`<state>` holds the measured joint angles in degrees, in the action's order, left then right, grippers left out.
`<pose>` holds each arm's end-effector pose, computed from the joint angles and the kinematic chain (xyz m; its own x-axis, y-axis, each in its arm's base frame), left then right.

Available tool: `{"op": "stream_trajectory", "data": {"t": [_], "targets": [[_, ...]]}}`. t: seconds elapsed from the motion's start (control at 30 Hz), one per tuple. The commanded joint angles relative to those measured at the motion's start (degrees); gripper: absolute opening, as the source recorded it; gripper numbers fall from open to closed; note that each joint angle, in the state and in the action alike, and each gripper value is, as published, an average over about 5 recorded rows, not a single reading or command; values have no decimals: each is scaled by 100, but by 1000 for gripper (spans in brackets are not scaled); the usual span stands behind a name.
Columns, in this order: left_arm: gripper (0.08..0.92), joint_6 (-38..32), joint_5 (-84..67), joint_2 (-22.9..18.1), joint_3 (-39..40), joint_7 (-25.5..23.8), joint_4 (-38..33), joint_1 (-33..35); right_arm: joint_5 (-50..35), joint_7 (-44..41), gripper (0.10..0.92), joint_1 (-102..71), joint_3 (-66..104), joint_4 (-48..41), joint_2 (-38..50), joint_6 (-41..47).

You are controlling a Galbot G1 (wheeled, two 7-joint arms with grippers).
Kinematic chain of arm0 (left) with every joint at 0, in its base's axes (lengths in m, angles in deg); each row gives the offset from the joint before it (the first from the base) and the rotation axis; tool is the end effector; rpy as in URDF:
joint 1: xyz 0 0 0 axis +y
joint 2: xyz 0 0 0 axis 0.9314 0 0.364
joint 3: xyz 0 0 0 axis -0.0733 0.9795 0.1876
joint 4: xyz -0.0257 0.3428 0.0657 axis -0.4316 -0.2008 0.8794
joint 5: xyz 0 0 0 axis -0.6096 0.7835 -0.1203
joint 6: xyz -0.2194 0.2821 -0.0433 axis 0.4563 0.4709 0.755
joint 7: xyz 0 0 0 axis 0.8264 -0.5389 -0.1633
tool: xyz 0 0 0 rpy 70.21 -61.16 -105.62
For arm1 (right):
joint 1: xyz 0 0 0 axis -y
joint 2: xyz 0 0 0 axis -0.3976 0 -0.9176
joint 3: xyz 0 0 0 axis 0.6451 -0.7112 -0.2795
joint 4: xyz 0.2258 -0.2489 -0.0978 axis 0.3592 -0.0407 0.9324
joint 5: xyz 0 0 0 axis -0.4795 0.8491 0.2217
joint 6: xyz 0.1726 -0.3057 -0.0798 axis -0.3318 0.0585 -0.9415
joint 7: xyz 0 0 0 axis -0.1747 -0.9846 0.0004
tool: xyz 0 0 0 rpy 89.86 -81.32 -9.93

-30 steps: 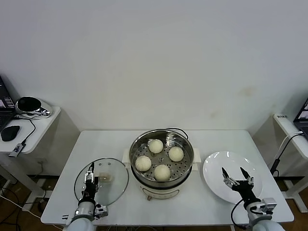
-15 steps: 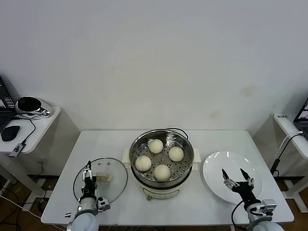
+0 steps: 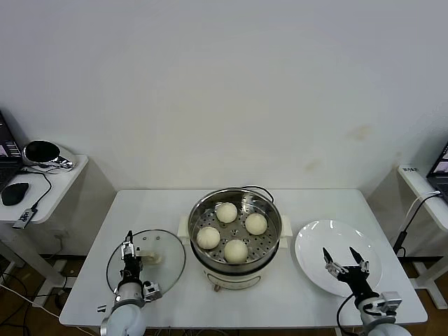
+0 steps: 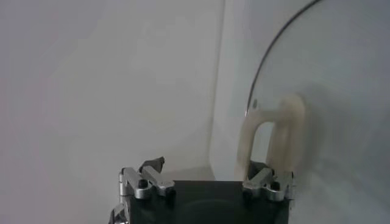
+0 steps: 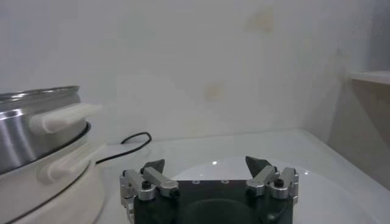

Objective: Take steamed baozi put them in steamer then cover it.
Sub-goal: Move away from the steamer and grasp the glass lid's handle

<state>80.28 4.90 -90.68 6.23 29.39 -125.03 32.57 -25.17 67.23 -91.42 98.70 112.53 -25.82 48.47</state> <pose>0.2819 0.0604 -0.4258 -0.9551 -0.2562 0.1488 0.1342 0.0737 0.9882 0.2108 -0.1663 -0.3708 -0.9824 -0.0662 0.1749 -0.0478 0.9931 0.1074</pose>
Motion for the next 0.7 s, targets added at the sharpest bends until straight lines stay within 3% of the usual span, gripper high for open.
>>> {"op": "stream_trajectory", "data": {"t": [0.03,0.2,0.4,0.7], "targets": [[820,-136,-241,-9,-11,222,224,-28,14,-4,823,-2,2,3,-7,9],[747,-371,-227,25,-12,527,400,-1,14,-8,823,-22,37,10,1,5],[575,-578,-191,116,-4,888,628,27,16,-17,823,-73,101,54,19,6],[315,-582,-561,202,56,1056,617,44,46,-8,823,-59,24,52,-29,53]]}}
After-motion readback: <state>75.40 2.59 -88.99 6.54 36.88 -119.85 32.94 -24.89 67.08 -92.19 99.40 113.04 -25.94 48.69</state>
